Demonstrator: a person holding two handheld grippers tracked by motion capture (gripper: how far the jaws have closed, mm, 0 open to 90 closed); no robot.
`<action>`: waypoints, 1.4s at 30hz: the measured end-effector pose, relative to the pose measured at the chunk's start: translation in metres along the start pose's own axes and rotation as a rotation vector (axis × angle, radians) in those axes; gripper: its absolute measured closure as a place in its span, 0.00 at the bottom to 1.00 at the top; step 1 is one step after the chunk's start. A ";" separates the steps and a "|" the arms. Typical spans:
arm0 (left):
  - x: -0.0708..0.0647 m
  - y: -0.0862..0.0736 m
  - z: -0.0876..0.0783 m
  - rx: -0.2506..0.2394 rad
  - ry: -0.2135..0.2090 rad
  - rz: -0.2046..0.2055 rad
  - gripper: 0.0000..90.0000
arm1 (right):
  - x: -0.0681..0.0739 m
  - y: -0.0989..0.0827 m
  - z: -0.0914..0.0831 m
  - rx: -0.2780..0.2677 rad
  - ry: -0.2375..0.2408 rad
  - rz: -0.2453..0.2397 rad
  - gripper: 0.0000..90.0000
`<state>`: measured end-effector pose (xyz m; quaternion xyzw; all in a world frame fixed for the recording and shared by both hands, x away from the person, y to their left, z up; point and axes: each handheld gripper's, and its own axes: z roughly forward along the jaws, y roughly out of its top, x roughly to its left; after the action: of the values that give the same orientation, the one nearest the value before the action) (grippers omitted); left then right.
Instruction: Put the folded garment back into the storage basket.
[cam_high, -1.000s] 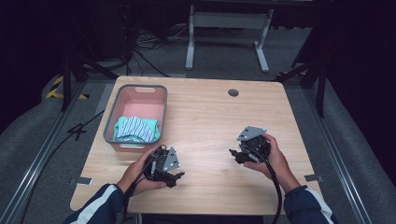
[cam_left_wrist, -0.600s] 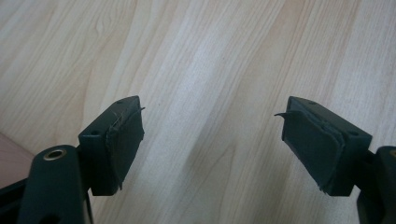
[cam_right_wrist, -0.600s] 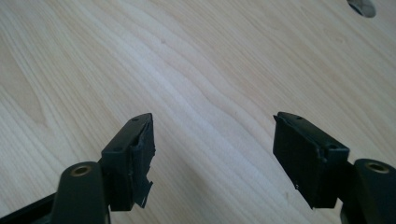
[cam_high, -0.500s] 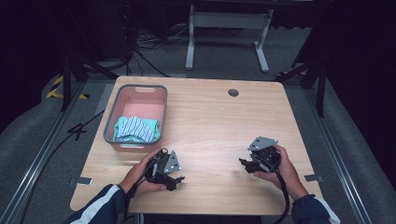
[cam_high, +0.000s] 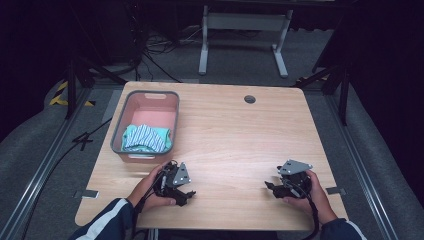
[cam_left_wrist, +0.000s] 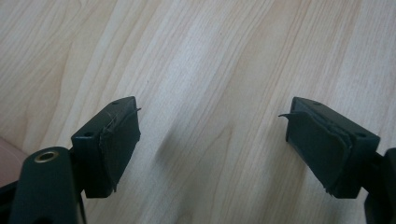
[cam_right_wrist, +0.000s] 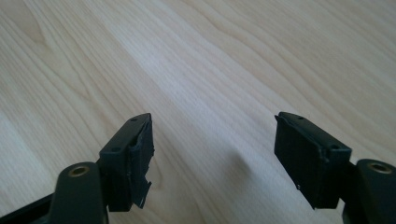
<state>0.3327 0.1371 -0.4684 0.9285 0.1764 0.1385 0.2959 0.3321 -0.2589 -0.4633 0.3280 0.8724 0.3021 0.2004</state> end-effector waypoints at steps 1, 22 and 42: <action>0.001 -0.001 0.000 -0.003 -0.012 -0.011 0.20 | -0.002 -0.006 -0.001 -0.002 0.004 0.013 0.32; 0.006 -0.018 0.006 -0.103 -0.081 -0.164 0.17 | -0.020 -0.039 0.001 -0.087 0.022 0.202 0.19; 0.006 -0.017 0.007 -0.102 -0.081 -0.166 0.16 | -0.021 -0.039 0.001 -0.086 0.026 0.199 0.18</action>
<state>0.3361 0.1494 -0.4830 0.8993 0.2335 0.0848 0.3600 0.3303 -0.2963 -0.4865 0.4000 0.8242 0.3621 0.1718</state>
